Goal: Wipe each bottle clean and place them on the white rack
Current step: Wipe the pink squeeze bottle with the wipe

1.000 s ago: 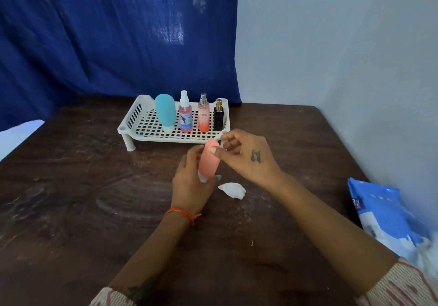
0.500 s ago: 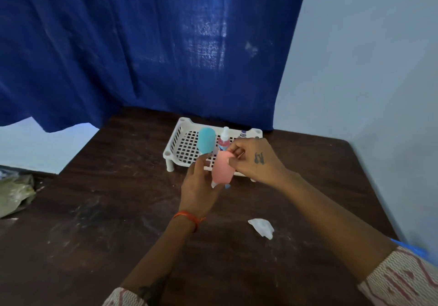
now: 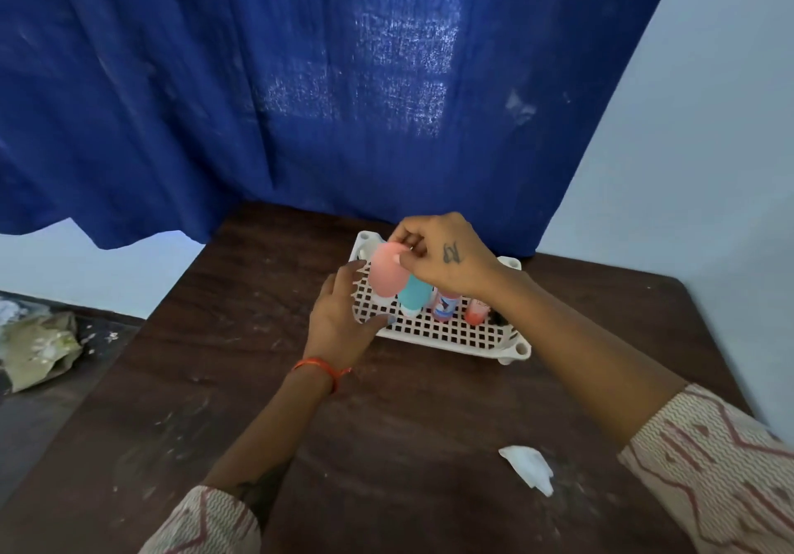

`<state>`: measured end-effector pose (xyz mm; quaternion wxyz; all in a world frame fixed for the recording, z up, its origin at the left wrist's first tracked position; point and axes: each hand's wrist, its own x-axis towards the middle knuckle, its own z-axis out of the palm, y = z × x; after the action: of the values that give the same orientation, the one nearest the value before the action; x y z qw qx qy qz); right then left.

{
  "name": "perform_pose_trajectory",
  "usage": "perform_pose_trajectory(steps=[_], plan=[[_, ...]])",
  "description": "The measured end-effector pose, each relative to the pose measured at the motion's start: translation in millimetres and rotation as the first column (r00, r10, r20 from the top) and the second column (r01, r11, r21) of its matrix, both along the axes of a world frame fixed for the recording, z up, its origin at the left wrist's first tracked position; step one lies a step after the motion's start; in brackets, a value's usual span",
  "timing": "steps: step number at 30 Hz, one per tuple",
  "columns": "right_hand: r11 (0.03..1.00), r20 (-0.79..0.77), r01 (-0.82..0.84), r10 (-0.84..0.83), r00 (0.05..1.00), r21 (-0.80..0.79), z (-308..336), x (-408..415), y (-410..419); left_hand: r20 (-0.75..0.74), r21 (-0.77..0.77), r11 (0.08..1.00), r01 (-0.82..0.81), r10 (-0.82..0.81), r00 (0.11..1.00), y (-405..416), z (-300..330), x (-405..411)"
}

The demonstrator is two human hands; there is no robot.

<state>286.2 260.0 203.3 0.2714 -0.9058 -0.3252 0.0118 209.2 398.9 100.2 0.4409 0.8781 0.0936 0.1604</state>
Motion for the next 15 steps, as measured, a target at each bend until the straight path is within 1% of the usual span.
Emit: perform_pose_trajectory(steps=[4, 8, 15], plan=[[0.998, -0.002, -0.046, 0.046, 0.999, -0.036, -5.9, 16.0, 16.9, -0.037, 0.021, 1.0, 0.015, -0.015, 0.999, 11.9, -3.8, 12.1], [0.995, -0.019, -0.059, 0.058, 0.998, -0.081, -19.3, 26.8, 26.6, -0.089, 0.032, 0.999, 0.03, -0.028, 0.996, 18.9, -9.7, 18.6], [0.991, -0.069, -0.081, 0.074, 0.995, -0.11, -40.8, 28.3, 31.3, -0.103, 0.049, 0.997, 0.053, -0.048, 0.993, 25.9, -17.0, 23.2]])
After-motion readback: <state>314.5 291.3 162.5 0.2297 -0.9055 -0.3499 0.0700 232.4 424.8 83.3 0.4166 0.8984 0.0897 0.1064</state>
